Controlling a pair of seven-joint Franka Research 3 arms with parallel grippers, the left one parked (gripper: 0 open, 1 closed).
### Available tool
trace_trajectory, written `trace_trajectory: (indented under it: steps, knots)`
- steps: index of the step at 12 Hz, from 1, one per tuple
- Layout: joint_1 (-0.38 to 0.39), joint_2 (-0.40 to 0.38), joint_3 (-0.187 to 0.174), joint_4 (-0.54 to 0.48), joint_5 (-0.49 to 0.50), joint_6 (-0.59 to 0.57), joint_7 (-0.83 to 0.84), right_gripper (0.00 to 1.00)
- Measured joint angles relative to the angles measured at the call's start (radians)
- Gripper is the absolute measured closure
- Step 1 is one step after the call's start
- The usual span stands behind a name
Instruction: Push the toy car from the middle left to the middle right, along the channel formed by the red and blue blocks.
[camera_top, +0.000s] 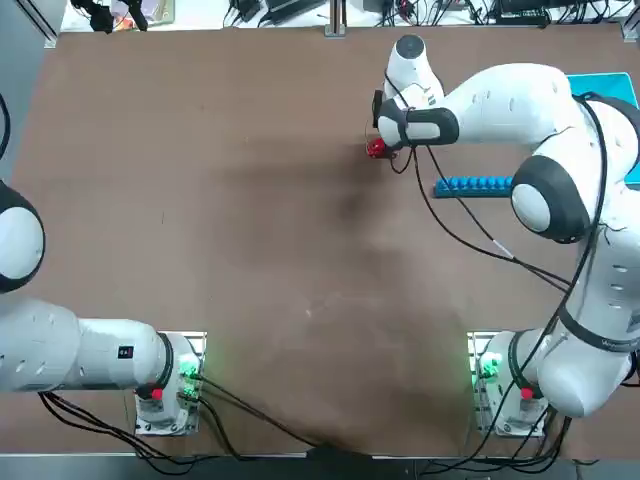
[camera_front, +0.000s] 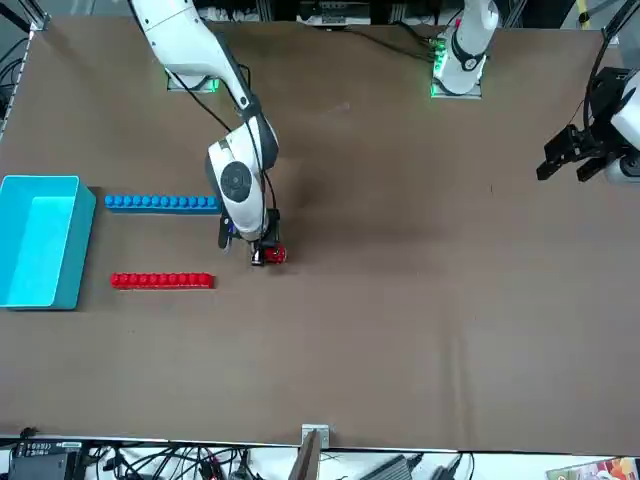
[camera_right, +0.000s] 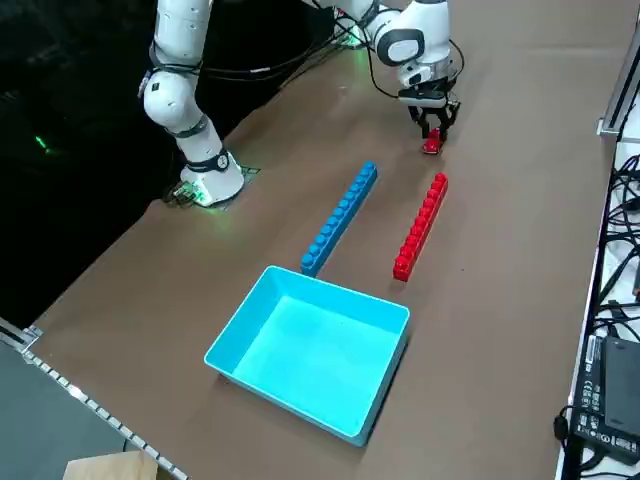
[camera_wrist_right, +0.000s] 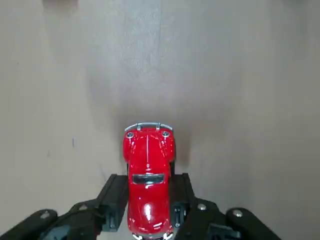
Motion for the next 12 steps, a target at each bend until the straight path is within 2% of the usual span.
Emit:
trace_trajectory:
  steps: [12]
  knots:
    - [0.062, 0.065, 0.0, 0.099, 0.008, 0.002, 0.06, 0.5]
